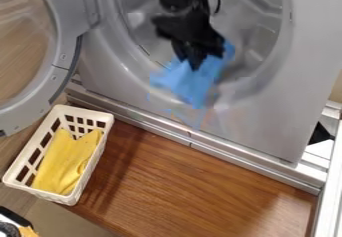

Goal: Put the blue cloth inside the washing machine

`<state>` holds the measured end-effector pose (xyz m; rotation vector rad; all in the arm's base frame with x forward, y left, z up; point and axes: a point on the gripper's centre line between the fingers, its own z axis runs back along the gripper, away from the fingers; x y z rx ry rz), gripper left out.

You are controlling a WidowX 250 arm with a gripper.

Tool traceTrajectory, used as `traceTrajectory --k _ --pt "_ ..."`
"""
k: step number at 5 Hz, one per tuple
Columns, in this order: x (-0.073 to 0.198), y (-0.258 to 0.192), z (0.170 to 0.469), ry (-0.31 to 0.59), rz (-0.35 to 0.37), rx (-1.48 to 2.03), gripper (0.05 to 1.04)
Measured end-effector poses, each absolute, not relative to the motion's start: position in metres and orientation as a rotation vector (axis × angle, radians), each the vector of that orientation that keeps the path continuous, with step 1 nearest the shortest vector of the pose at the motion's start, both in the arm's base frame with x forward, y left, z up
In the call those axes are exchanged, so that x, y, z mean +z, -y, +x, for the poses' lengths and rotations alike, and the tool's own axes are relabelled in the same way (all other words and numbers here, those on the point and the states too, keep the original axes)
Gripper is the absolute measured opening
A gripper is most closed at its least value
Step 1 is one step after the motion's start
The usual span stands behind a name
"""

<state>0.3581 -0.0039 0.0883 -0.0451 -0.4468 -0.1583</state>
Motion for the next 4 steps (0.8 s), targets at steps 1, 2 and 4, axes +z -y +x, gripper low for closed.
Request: traceTrajectory --k 1,2,4 --pt "0.075 0.002 0.38 0.421 -0.049 -0.183 0.091" --pt "0.057 -0.005 0.406 0.393 -0.004 -0.205 0.091" --pt "0.038 -0.002 0.421 0.357 -0.014 -0.284 0.29"
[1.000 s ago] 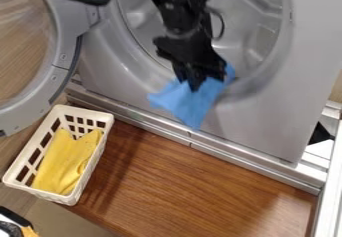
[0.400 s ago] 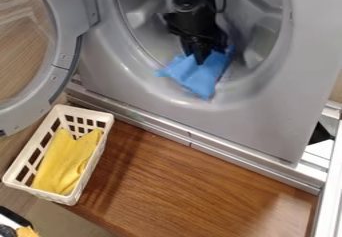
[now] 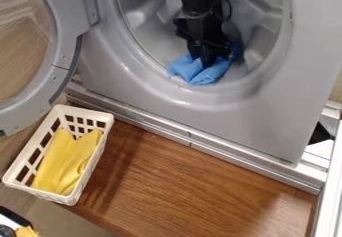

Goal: Put the blue cloth inside the washing machine

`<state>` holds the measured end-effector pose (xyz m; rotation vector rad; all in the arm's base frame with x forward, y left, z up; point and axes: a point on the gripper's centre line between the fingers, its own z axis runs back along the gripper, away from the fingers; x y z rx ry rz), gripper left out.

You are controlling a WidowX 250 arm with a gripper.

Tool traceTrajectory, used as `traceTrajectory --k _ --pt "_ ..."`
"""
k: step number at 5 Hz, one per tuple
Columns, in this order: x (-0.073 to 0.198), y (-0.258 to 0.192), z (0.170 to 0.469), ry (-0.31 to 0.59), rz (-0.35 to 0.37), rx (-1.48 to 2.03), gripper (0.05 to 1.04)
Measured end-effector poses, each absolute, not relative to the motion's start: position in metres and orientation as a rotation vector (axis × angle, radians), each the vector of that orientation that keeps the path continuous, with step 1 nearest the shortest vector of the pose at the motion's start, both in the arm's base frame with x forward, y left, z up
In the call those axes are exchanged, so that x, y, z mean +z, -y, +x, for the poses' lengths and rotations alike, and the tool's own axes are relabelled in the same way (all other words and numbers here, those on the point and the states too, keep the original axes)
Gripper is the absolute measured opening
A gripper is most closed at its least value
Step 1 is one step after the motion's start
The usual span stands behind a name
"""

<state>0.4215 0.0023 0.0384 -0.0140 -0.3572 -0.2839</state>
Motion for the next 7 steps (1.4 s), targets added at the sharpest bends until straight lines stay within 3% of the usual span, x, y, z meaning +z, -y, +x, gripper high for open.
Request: traceTrajectory --k 2,3,4,5,6,7 --pt "0.042 0.005 0.41 0.339 -0.039 -0.29 0.864" --pt "0.047 0.007 0.409 0.313 -0.058 -0.303 1.014" --pt "0.052 0.003 0.409 0.298 -0.07 -0.293 1.011" --pt "0.073 -0.002 0.408 0.339 -0.065 -0.28 1.004" --pt "0.076 -0.002 0.388 0.285 -0.049 -0.293 1.002" --pt "0.096 0.005 0.361 0.302 -0.031 -0.3 1.001"
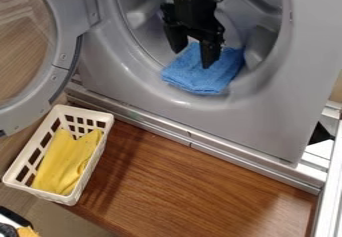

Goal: Put the blue cloth inside the washing machine

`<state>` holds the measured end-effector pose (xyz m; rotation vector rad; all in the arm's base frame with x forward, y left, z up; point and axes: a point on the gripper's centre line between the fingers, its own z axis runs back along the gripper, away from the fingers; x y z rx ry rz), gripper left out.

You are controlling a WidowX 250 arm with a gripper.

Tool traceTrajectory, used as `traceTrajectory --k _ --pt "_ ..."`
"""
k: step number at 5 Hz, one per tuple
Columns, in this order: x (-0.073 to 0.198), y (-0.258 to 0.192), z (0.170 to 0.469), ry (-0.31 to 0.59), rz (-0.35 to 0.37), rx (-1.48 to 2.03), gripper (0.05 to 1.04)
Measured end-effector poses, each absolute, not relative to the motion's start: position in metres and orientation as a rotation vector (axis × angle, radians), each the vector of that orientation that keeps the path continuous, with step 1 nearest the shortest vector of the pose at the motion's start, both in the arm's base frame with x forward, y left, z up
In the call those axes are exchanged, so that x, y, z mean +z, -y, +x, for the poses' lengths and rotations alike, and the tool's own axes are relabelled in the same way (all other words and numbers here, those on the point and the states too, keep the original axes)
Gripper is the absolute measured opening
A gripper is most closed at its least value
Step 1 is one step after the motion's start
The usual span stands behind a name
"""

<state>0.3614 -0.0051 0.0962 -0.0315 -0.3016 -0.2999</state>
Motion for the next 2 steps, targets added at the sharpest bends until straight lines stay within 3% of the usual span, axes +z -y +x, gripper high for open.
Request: traceTrajectory --k 2 --pt "0.065 0.027 0.294 0.216 0.008 -0.359 1.001"
